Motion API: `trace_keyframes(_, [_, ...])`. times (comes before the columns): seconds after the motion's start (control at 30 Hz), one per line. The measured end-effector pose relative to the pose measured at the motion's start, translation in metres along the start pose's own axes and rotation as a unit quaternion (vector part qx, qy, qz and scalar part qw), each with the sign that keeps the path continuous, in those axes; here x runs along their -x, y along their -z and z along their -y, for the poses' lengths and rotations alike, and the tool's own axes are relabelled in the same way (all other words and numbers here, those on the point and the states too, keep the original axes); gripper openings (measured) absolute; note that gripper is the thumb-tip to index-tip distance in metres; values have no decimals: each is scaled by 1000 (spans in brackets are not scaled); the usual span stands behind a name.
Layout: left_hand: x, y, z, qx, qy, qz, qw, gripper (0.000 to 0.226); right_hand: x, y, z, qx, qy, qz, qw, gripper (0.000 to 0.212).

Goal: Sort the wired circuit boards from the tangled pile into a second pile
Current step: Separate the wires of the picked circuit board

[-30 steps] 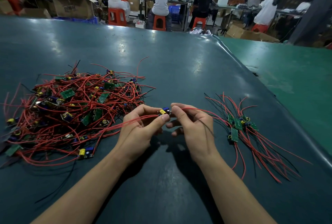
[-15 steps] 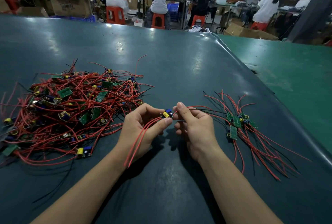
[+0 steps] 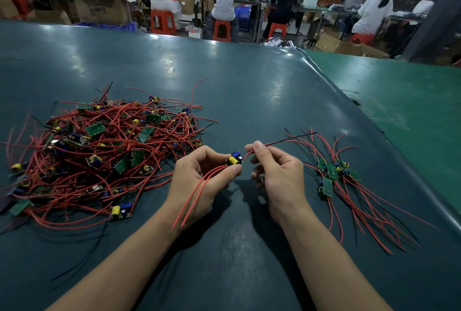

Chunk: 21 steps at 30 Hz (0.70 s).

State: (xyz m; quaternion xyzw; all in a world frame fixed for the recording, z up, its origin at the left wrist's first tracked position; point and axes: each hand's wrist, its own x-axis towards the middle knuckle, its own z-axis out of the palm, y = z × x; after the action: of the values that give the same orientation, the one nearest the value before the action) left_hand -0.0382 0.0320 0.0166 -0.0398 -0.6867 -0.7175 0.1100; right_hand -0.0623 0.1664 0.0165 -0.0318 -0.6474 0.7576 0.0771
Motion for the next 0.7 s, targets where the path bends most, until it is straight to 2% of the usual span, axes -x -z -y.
trace_keyframes(0.1, [3, 2, 0, 21, -9, 19, 1000, 17, -6, 7, 3, -35, -4, -44, 998, 25])
trace_keyframes(0.3, [4, 1, -3, 39, 1, 43, 998, 18, -12, 14, 6, -81, -16, -111, 990, 29])
trace_keyframes(0.7, [6, 5, -5, 51, -20, 25, 998, 16, -21, 27, 9, -164, 15, -241, 956, 29])
